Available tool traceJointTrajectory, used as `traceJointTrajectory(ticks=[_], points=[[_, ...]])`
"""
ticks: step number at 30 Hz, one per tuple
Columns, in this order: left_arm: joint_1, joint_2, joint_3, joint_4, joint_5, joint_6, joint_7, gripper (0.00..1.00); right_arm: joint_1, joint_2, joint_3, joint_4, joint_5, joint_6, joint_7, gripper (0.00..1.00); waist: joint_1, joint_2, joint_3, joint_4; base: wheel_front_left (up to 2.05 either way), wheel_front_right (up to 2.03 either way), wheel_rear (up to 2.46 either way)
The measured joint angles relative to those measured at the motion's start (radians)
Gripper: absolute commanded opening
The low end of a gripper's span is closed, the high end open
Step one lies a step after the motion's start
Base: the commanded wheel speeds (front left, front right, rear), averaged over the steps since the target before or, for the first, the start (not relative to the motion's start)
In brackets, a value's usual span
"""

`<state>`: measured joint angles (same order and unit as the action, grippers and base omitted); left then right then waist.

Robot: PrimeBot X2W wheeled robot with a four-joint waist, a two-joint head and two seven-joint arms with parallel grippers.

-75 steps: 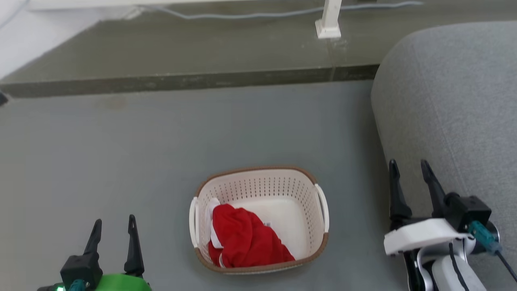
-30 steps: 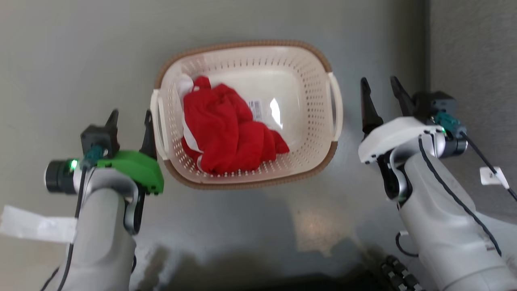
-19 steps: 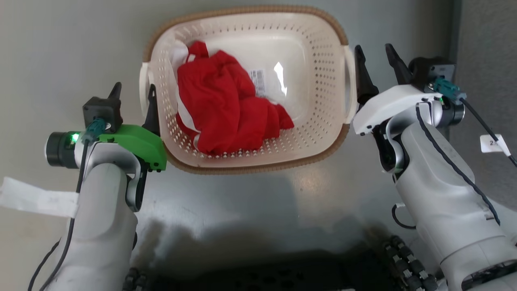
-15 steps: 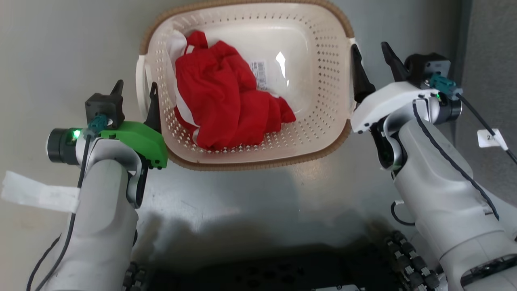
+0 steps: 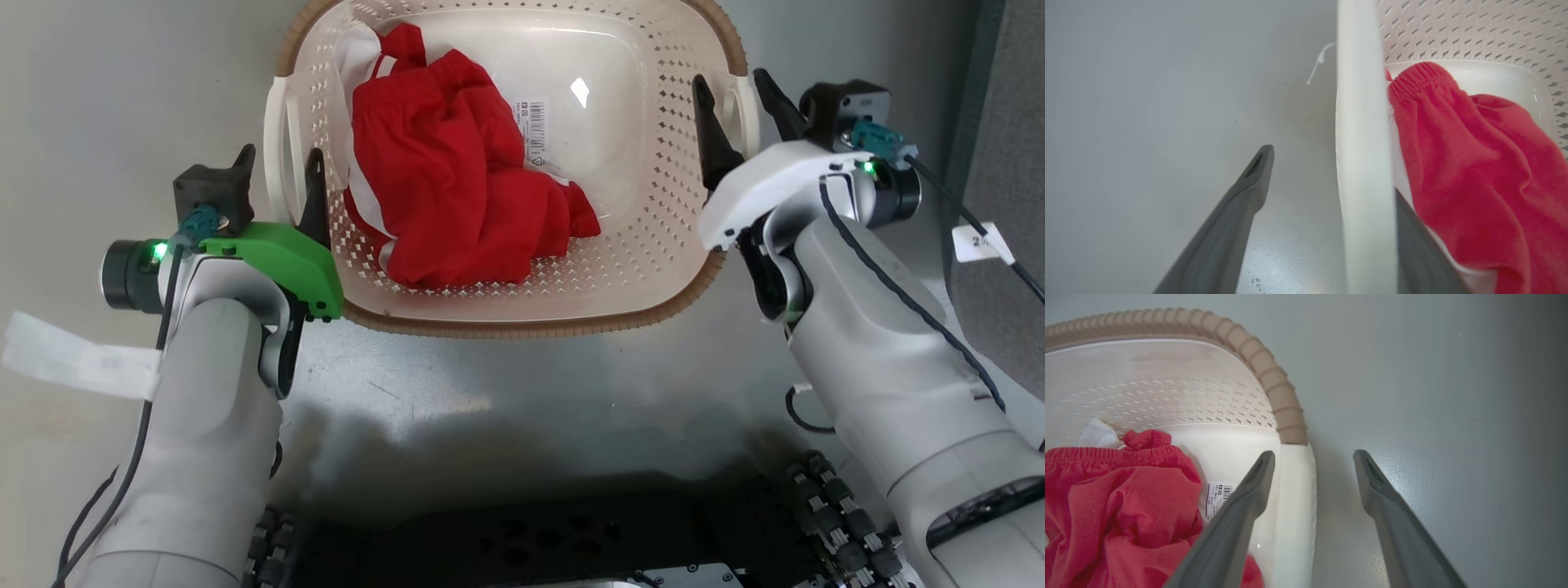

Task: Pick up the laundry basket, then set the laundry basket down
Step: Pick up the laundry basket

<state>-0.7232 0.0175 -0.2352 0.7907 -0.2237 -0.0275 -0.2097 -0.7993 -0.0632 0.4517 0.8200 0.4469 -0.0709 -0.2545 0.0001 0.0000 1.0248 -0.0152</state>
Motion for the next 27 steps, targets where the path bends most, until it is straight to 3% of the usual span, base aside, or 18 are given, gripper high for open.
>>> traceJointTrajectory(ticks=[2, 3, 5, 6, 7, 8, 10, 27], points=[[-0.009, 0.000, -0.007, 0.012, -0.005, 0.000, -0.002, 0.66, -0.014, 0.000, 0.011, 0.006, 0.006, 0.000, 0.000, 1.00, 0.0000, 0.0000, 0.001, 0.002, 0.00, 0.00, 0.00], [-0.015, 0.000, -0.012, 0.016, -0.009, 0.000, -0.002, 0.49, -0.021, 0.000, 0.015, 0.008, 0.009, 0.000, 0.000, 0.90, 0.0000, 0.0000, 0.001, 0.002, 0.00, 0.00, 0.00], [-0.024, 0.000, -0.022, 0.026, -0.015, 0.000, -0.004, 0.31, -0.033, 0.000, 0.025, 0.014, 0.016, 0.000, 0.000, 0.69, 0.0000, 0.0000, 0.001, 0.003, 0.00, 0.00, 0.00], [-0.031, -0.001, -0.026, 0.033, -0.018, 0.000, -0.005, 0.22, -0.036, 0.000, 0.030, 0.017, 0.021, 0.000, 0.000, 0.53, 0.0000, 0.0000, 0.000, 0.003, 0.00, 0.00, 0.00], [-0.036, -0.001, -0.028, 0.039, -0.019, 0.000, -0.009, 0.04, -0.039, 0.000, 0.035, 0.021, 0.024, 0.000, 0.000, 0.45, 0.0000, 0.0000, -0.001, 0.003, 0.00, 0.00, 0.00], [-0.039, -0.001, -0.029, 0.042, -0.020, 0.000, -0.012, 0.00, -0.039, 0.000, 0.041, 0.024, 0.025, 0.000, 0.000, 0.36, 0.0001, 0.0000, -0.002, 0.003, 0.00, 0.00, 0.00], [-0.044, -0.001, -0.034, 0.048, -0.027, -0.008, -0.012, 0.00, -0.042, 0.005, 0.051, 0.030, 0.030, 0.000, 0.000, 0.00, 0.0000, 0.0000, -0.004, 0.003, 0.00, 0.00, 0.00], [-0.056, -0.006, -0.065, 0.133, -0.080, -0.008, -0.038, 0.00, -0.053, 0.010, 0.098, 0.071, 0.087, 0.000, 0.001, 0.00, 0.0000, 0.0000, -0.069, -0.003, 0.00, 0.00, 0.00]])
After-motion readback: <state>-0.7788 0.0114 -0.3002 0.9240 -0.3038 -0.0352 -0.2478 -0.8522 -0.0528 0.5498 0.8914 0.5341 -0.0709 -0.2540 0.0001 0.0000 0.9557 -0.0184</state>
